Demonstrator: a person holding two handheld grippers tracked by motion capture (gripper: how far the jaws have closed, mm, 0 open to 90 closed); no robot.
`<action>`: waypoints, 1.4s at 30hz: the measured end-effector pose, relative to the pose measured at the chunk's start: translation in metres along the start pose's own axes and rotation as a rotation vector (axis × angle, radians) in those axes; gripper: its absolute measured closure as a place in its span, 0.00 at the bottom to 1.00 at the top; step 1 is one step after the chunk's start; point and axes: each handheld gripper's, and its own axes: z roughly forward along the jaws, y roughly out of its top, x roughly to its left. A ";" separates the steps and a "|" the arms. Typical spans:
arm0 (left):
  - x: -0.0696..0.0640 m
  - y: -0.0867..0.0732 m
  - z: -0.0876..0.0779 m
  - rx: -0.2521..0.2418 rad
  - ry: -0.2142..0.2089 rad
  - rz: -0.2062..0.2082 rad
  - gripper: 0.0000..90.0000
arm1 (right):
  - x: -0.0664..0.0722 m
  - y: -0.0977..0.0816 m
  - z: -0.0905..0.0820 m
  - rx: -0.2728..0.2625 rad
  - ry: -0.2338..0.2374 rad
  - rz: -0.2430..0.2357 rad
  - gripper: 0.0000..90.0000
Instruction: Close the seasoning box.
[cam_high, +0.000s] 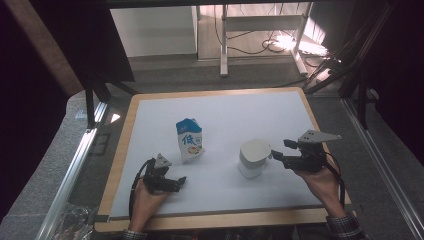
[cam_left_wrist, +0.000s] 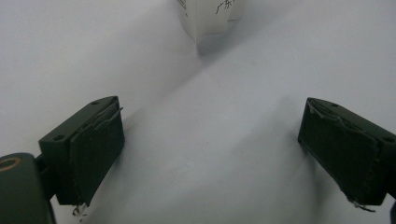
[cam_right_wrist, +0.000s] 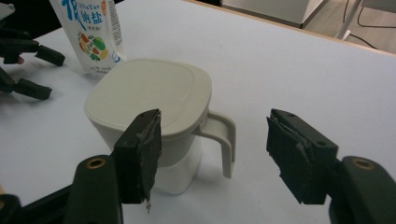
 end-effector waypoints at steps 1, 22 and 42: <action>0.000 0.000 0.000 0.000 0.000 0.000 0.07 | 0.000 -0.001 -0.001 0.000 -0.003 0.000 0.36; 0.000 0.000 0.000 0.003 0.001 0.003 0.07 | -0.003 -0.057 0.015 0.113 -0.035 0.032 0.20; 0.000 0.000 0.000 0.002 -0.001 0.002 0.07 | 0.001 -0.092 0.048 0.207 -0.095 -0.001 0.11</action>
